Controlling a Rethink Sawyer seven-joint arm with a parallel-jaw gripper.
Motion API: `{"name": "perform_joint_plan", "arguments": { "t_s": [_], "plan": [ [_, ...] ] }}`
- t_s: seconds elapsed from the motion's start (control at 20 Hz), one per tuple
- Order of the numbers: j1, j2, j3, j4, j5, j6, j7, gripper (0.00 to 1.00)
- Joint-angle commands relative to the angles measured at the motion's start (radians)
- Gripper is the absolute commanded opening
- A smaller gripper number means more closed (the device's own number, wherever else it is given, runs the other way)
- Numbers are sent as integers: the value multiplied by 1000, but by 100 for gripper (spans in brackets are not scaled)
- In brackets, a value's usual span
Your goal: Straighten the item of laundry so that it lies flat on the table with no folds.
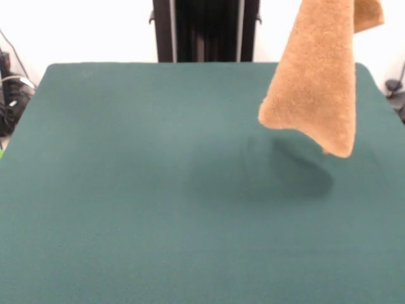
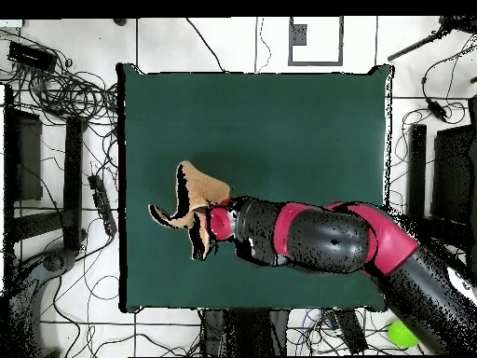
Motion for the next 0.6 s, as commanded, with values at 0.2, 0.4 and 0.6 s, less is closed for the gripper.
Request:
{"name": "perform_joint_plan", "arguments": {
  "t_s": [0.2,0.4,0.6],
  "plan": [
    [33,279,-197,-290,-48,413,-305,0],
    [53,359,-245,-443,-106,583,-394,0],
    [67,413,-256,-561,-173,695,-449,0]
  ]
}}
